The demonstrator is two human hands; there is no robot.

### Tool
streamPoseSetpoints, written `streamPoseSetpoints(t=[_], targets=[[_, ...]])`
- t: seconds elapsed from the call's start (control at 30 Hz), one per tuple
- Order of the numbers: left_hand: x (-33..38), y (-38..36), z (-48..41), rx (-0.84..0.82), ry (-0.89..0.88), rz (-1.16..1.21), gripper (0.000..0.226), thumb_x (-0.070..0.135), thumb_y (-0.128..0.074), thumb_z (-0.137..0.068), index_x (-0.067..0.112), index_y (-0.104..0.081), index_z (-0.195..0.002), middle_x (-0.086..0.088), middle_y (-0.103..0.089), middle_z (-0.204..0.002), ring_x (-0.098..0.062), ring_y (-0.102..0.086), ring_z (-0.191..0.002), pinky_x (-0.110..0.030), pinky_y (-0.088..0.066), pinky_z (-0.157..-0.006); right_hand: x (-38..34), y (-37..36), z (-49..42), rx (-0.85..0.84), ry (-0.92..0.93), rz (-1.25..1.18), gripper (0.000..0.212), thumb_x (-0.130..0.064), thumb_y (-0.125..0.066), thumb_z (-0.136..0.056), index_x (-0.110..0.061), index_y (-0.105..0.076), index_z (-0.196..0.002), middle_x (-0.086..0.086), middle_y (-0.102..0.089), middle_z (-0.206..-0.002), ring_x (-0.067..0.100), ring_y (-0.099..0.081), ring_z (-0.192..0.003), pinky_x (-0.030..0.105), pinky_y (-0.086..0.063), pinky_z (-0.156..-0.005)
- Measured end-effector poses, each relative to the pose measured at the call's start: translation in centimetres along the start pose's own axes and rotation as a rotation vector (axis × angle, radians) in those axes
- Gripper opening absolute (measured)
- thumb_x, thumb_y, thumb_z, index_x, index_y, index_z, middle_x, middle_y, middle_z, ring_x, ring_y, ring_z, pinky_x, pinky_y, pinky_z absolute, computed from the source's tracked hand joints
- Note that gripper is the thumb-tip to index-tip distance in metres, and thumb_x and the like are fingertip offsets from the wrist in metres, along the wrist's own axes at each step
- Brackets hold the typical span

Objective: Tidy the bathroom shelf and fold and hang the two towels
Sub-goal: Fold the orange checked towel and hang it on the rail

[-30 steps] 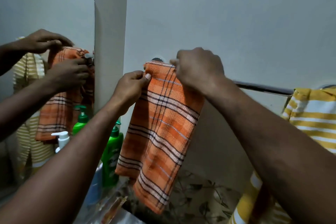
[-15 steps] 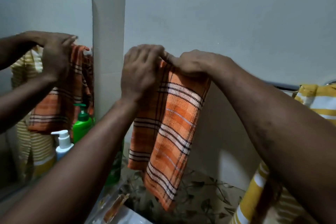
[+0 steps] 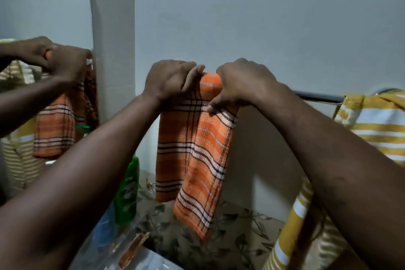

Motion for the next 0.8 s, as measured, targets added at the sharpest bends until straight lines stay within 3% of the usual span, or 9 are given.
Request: streamPoseSetpoints(t=[0.1, 0.23, 0.33, 0.43, 0.53, 0.6, 0.67, 0.73, 0.8], targets=[[0.2, 0.2, -0.1, 0.088, -0.035, -0.067, 0.052, 0.051, -0.029, -0.107, 0.021, -0.048, -0.068, -0.010, -0.065, -0.067, -0.039, -0.060, -0.060, -0.032, -0.027, -0.054, 0.8, 0.2, 0.9, 0.038, -0.009, 0.006, 0.073, -0.077, -0.084, -0.060, -0.026, -0.054, -0.101, -0.002, -0.050, -0.084, 0.026, -0.056, -0.083, 0.034, -0.039, -0.063], [0.3, 0.5, 0.5, 0.044, 0.026, -0.084, 0.062, 0.055, -0.025, -0.107, 0.016, -0.059, -0.074, -0.009, -0.067, -0.075, -0.038, -0.062, -0.074, -0.036, -0.030, -0.059, 2.4, 0.3, 4.0, 0.117, -0.030, -0.037, 0.085, -0.072, -0.084, -0.066, -0.026, -0.051, -0.129, 0.003, -0.062, -0.115, 0.030, -0.059, -0.103, 0.038, -0.041, -0.074], [1.2, 1.8, 1.6, 0.145, 0.040, -0.063, 0.055, 0.053, -0.029, -0.110, 0.018, -0.073, -0.108, -0.006, -0.076, -0.107, -0.036, -0.066, -0.101, -0.044, -0.047, -0.087, 3.4, 1.5, 8.8, 0.396, -0.045, -0.215, 0.077, -0.069, -0.079, -0.075, -0.025, -0.053, -0.133, 0.001, -0.061, -0.126, 0.029, -0.058, -0.117, 0.044, -0.050, -0.089], [5.6, 2.8, 3.0, 0.285, 0.003, -0.083, 0.046, 0.049, -0.044, -0.108, 0.016, -0.067, -0.129, -0.004, -0.070, -0.130, -0.035, -0.060, -0.120, -0.052, -0.042, -0.106, 4.2, 2.3, 14.7, 0.697, 0.021, -0.370, 0.054, -0.057, -0.073, -0.083, -0.019, -0.063, -0.119, 0.001, -0.065, -0.113, 0.028, -0.061, -0.104, 0.048, -0.053, -0.087], [14.1, 4.0, 3.8, 0.364, -0.117, 0.100, 0.034, 0.036, -0.055, -0.104, 0.009, -0.071, -0.116, -0.010, -0.071, -0.116, -0.037, -0.063, -0.105, -0.047, -0.046, -0.095, 7.0, 3.0, 20.9, 0.963, -0.078, -0.364, 0.030, -0.037, -0.076, -0.090, -0.011, -0.069, -0.102, 0.005, -0.069, -0.102, 0.031, -0.062, -0.095, 0.042, -0.050, -0.085], [19.8, 3.6, 3.3, 0.277, -0.118, 0.309, 0.025, 0.035, -0.059, -0.102, 0.015, -0.071, -0.098, -0.001, -0.071, -0.093, -0.028, -0.065, -0.087, -0.041, -0.050, -0.079, 11.1, 3.0, 24.4, 1.116, -0.287, -0.298, 0.025, -0.033, -0.077, -0.091, -0.011, -0.068, -0.098, 0.010, -0.067, -0.102, 0.036, -0.061, -0.097, 0.042, -0.045, -0.088], [23.8, 1.7, 2.2, 0.055, 0.075, 0.493, 0.031, 0.052, -0.059, -0.098, 0.023, -0.068, -0.090, 0.011, -0.068, -0.082, -0.016, -0.065, -0.076, -0.039, -0.053, -0.070, 15.3, 2.1, 26.3, 1.115, -0.547, -0.301, 0.037, -0.039, -0.079, -0.085, -0.012, -0.064, -0.106, 0.013, -0.064, -0.112, 0.038, -0.059, -0.104, 0.041, -0.043, -0.089], [26.6, -0.9, 1.7, -0.142, 0.249, 0.587, 0.041, 0.069, -0.059, -0.091, 0.029, -0.063, -0.097, 0.012, -0.071, -0.085, -0.013, -0.067, -0.078, -0.039, -0.055, -0.070, 17.9, -0.4, 26.6, 0.946, -0.715, -0.391, 0.047, -0.042, -0.082, -0.080, -0.016, -0.060, -0.112, 0.010, -0.065, -0.115, 0.035, -0.062, -0.104, 0.037, -0.043, -0.081], [28.3, -2.4, 1.6, -0.192, 0.346, 0.653, 0.045, 0.071, -0.064, -0.087, 0.029, -0.059, -0.100, 0.010, -0.071, -0.086, -0.016, -0.069, -0.082, -0.041, -0.057, -0.072, 18.3, -2.8, 26.6, 0.811, -0.712, -0.465, 0.031, -0.036, -0.079, -0.084, -0.019, -0.062, -0.104, 0.004, -0.071, -0.096, 0.033, -0.068, -0.089, 0.034, -0.042, -0.069]])
Point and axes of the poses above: each hand's wrist, its own z-axis away from the middle knuckle, its own y-axis out of the back of the hand, x = y × z, the point moved 6 cm from there along -z, towards the middle knuckle
